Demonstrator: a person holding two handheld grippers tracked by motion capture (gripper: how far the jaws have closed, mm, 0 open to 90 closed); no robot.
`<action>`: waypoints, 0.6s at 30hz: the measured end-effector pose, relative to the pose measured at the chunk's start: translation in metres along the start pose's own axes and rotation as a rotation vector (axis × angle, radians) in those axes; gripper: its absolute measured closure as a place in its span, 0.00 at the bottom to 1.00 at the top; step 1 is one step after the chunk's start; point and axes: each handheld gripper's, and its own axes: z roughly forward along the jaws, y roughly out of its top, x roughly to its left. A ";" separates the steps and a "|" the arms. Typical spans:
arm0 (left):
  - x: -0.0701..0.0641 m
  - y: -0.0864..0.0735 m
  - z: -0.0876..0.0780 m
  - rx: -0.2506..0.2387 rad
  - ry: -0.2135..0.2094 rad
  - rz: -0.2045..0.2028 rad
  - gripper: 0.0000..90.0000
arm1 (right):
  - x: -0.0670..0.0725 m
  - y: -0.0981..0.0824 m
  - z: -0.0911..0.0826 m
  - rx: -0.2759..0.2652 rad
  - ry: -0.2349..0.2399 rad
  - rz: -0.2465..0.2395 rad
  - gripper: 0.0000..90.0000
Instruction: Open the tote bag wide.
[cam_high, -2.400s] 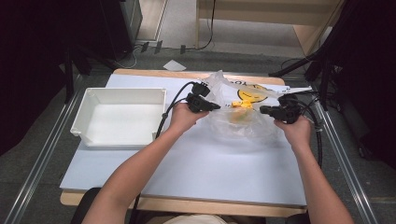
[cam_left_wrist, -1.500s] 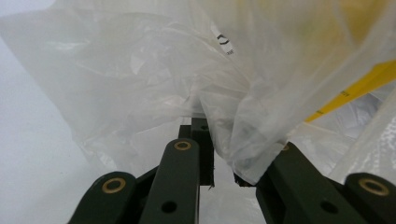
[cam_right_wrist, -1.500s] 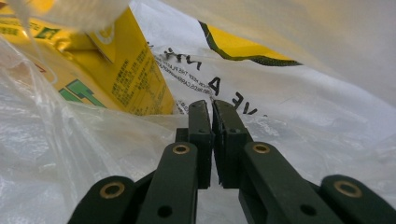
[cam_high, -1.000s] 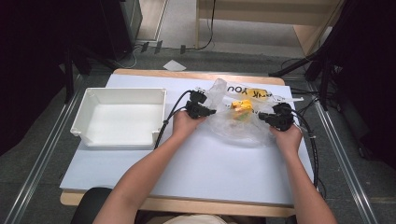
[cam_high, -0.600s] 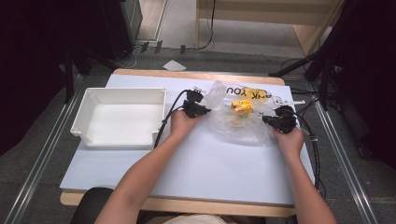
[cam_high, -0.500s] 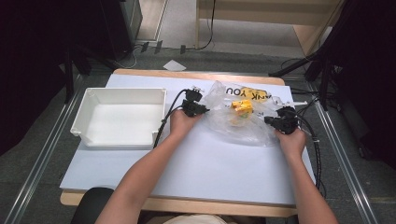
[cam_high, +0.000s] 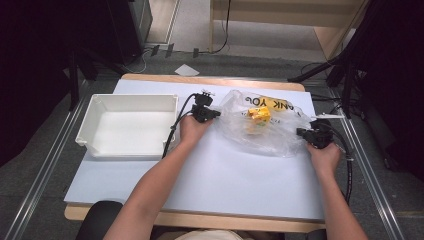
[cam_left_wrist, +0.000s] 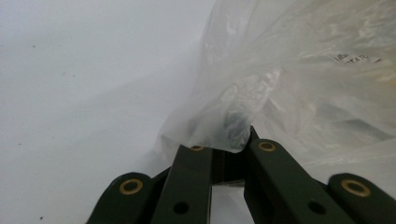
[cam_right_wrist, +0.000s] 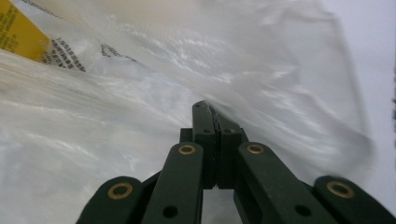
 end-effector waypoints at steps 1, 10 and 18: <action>0.002 0.001 0.000 -0.004 0.007 -0.010 1.00 | -0.002 -0.001 -0.001 0.000 -0.003 0.004 1.00; 0.008 0.004 0.000 -0.021 0.042 -0.038 1.00 | -0.016 -0.007 -0.009 -0.003 -0.039 0.019 1.00; 0.010 0.003 0.000 -0.024 0.034 -0.036 1.00 | -0.022 -0.006 -0.010 -0.003 -0.077 0.022 1.00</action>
